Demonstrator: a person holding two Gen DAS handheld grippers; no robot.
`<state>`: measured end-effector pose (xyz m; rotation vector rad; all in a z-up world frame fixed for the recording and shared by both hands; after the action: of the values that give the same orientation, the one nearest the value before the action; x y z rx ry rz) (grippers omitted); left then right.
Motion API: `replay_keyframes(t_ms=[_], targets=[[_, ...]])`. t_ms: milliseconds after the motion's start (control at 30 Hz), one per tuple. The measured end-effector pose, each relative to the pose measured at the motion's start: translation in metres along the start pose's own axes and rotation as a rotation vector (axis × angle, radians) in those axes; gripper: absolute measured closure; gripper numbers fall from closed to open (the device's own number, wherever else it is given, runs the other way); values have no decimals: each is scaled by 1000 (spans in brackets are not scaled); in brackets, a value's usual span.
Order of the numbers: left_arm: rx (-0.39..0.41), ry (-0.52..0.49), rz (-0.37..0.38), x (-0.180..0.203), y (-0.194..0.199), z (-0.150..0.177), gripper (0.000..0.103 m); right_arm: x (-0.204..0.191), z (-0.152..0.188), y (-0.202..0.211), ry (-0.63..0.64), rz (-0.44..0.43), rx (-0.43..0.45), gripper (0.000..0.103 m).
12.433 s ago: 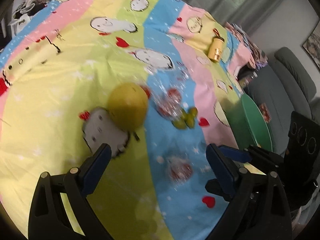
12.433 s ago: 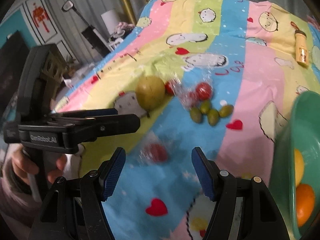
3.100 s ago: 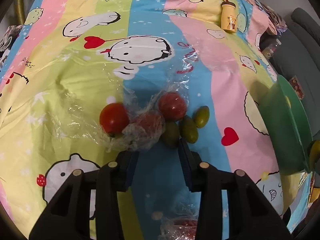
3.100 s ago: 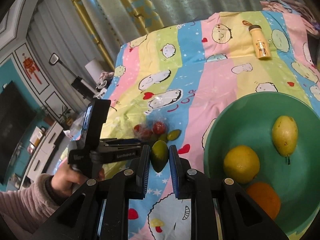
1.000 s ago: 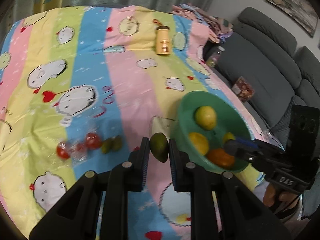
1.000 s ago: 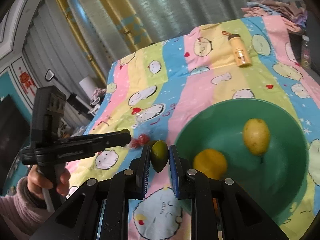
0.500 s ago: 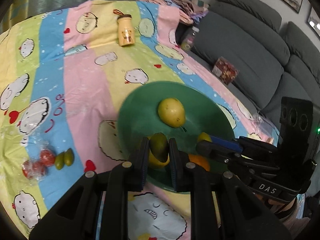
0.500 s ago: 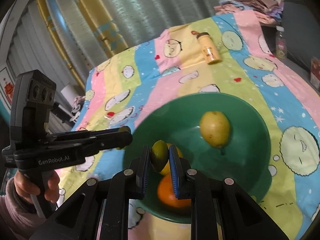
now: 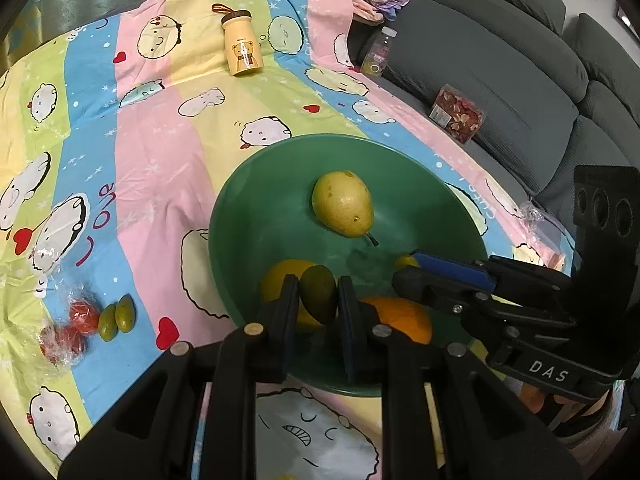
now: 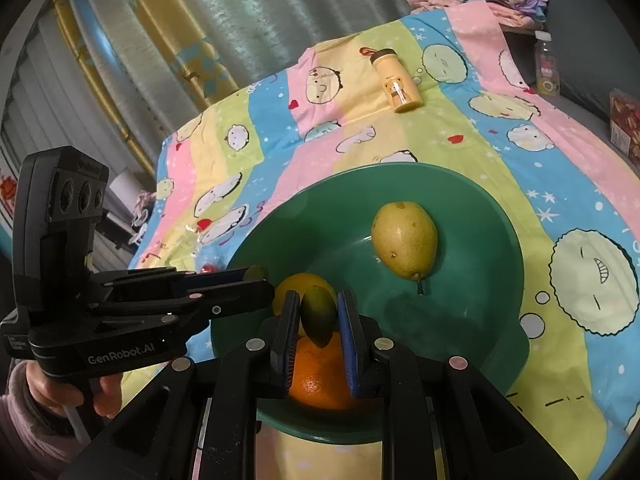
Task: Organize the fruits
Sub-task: 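Release the olive into the bowl by opening the right tool, then move the right tool to a plastic-wrapped tomato while the left tool reaches another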
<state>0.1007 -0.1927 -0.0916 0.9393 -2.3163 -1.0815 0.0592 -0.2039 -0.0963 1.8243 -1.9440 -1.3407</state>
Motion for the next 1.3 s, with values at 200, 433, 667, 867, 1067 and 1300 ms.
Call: replay_keyframes(t_ms=[200,433,667,867,1067,1300], targets=[[33,36,-5,-10,11,-2,52,0,-1,0,-16,11,0,79],[107,129,-27,-43,50,1,39,-1,-6,12,-36,24,40,57],[161,270,-140,-101,101,34,33,-8,-10,23,-45,-3,66,55],[154,393,-173,-130,118,73,33,-25,-9,22,-15,-28,60,55],[118,441,-163,-134,117,104,33,-47,-2,21,41,-48,37,55],[55,418,-126,-121,105,127,33,-71,13,10,110,-63,-11,55]])
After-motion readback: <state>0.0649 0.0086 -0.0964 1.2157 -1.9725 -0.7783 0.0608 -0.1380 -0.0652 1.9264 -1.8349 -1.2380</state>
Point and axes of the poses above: each gripper's, at about its wrist camera, not at the fingertips, and y roughly against the way its jaws point, x to its right, z to its underside, the point moved 8 cm from there along -y, roughly the way its jaws point, and after that the axes turned 12 degrees about -y, right-handed, at the moved point
